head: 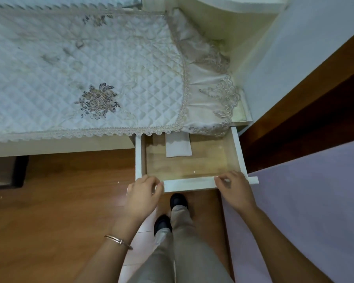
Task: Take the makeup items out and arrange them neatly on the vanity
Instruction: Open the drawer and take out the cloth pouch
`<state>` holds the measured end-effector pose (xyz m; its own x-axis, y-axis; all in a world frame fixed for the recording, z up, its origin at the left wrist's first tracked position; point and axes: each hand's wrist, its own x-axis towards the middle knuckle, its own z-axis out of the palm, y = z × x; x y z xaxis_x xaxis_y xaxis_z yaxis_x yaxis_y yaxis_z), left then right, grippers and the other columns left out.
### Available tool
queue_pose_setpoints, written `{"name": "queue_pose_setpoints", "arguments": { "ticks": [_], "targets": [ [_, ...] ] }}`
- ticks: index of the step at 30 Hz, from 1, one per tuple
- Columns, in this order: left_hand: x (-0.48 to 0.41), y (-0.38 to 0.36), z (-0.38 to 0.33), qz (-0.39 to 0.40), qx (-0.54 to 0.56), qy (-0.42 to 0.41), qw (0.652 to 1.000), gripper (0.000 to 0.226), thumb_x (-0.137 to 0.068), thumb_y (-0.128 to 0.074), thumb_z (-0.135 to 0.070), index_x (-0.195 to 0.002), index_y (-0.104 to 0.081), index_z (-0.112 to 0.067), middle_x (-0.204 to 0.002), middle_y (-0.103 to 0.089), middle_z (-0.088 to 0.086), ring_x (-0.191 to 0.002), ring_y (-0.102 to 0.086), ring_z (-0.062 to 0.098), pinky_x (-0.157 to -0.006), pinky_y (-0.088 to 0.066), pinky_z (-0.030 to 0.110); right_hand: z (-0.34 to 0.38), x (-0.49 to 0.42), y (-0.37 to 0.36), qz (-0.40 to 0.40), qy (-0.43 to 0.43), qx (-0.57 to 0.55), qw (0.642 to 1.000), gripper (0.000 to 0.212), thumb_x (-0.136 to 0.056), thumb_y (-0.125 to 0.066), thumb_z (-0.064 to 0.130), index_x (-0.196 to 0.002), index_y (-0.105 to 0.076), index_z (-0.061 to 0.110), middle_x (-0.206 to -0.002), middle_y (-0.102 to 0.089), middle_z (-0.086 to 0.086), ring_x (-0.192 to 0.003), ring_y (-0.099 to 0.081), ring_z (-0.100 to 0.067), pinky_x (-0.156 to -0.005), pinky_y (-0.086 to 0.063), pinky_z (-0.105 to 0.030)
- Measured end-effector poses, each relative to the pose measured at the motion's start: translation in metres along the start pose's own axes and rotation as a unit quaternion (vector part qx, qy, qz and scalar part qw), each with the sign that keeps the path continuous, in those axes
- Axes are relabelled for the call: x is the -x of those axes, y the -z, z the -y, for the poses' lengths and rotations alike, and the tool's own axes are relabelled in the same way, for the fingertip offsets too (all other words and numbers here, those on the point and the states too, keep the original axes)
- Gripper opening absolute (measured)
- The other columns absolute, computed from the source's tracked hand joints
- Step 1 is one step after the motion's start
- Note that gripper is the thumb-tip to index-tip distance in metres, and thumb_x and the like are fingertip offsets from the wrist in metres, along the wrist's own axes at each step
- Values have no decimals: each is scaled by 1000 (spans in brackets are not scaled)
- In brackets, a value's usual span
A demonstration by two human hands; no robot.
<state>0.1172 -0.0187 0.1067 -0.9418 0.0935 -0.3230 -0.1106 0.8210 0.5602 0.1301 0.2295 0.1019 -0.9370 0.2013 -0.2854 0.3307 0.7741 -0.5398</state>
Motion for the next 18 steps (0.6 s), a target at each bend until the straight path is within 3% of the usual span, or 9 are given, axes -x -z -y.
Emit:
{"name": "queue_pose_setpoints", "arguments": {
  "ticks": [3,6,11,14,18],
  "targets": [
    [18,-8,2,-2,-9,17,1000,26,-90,-46,-32,-76,-63,-17,-80,-62,-2,-81,-53,17,-72,-29,29,-7,21,-2,3,3,17,1000,19,-86,-60,21,-78,-66,5,-85,-65,-12,-84,-54,-24,-73,-41,-32],
    [39,-15,4,9,-12,30,999,30,-90,-45,-31,-69,-59,-15,-73,-60,-1,-75,-52,18,-70,-32,31,-13,41,-4,2,13,32,999,26,-83,-61,18,-60,-51,12,-67,-55,-5,-67,-48,-19,-60,-34,-29],
    [55,-16,1,-3,21,37,999,29,-89,-48,-25,-63,-55,-14,-67,-54,-3,-71,-48,18,-68,-31,32,-16,50,0,30,16,20,999,42,-84,-60,20,-50,-35,25,-55,-41,6,-55,-38,-8,-51,-27,-18],
    [54,-13,1,9,25,39,999,33,-90,-49,-25,-63,-56,-8,-64,-54,1,-68,-49,21,-67,-34,35,-15,45,3,56,15,22,998,47,-87,-58,22,-49,-30,28,-51,-36,8,-52,-37,-7,-50,-26,-20],
    [60,-6,7,41,72,26,996,25,-90,-51,-21,-66,-58,-20,-65,-58,-9,-66,-52,6,-62,-37,24,-15,41,4,83,12,67,994,45,-88,-54,29,-50,-29,29,-51,-34,8,-51,-35,-7,-48,-23,-21]
  ]
}}
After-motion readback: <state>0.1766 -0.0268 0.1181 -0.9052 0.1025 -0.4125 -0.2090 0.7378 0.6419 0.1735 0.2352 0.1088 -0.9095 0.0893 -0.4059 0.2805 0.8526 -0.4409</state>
